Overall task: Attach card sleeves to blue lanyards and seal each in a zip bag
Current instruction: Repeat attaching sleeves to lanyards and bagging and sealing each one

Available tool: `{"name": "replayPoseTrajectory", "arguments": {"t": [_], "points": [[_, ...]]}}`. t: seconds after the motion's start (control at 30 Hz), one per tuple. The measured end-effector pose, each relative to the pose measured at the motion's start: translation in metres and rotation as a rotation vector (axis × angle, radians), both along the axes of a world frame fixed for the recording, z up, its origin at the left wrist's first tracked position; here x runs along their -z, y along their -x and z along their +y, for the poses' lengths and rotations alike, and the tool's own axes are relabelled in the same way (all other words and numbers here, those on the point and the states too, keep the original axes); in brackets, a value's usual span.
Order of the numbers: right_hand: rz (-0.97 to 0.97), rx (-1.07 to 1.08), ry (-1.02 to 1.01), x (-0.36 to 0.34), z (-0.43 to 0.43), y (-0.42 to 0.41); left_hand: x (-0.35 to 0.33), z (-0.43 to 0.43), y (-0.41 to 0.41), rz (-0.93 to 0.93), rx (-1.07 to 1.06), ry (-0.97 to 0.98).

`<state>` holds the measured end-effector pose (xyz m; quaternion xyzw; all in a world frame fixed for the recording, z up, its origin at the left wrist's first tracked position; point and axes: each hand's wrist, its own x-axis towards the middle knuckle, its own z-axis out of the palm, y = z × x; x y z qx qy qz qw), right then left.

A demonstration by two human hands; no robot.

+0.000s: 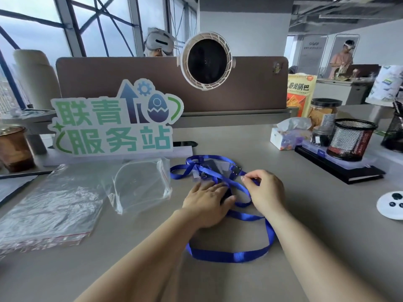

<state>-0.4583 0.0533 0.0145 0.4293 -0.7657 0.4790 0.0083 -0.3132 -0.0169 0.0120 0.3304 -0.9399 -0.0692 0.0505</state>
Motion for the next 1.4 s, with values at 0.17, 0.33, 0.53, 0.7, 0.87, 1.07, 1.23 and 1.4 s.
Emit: {"name": "replayPoseTrajectory", "arguments": {"t": [0.17,0.33,0.53,0.7,0.87,1.07,1.23,1.4], "points": [[-0.024,-0.006,-0.002,-0.001,0.002,0.000,-0.001,-0.002,-0.004,0.342,0.137,-0.119],[-0.045,-0.005,-0.034,0.000,0.002,0.000,0.003,-0.028,-0.019,0.184,-0.248,0.066],[-0.015,-0.033,-0.025,0.000,0.001,-0.002,-0.006,-0.008,-0.025,0.036,-0.174,0.060],[0.017,-0.092,-0.026,-0.006,0.008,-0.008,-0.021,0.013,-0.050,-0.056,-0.180,0.056],[0.035,-0.295,-0.022,-0.012,0.011,-0.033,-0.018,0.020,-0.080,0.063,-0.230,-0.014],[0.142,-0.538,-0.194,-0.010,0.010,-0.056,-0.010,0.031,-0.091,0.045,-0.164,0.077],[0.195,-0.507,-0.428,-0.006,0.018,-0.039,-0.011,0.027,-0.101,0.030,-0.210,0.056],[0.282,-0.191,-0.408,-0.014,0.028,-0.012,-0.019,0.028,-0.103,0.043,-0.334,0.104]]}}
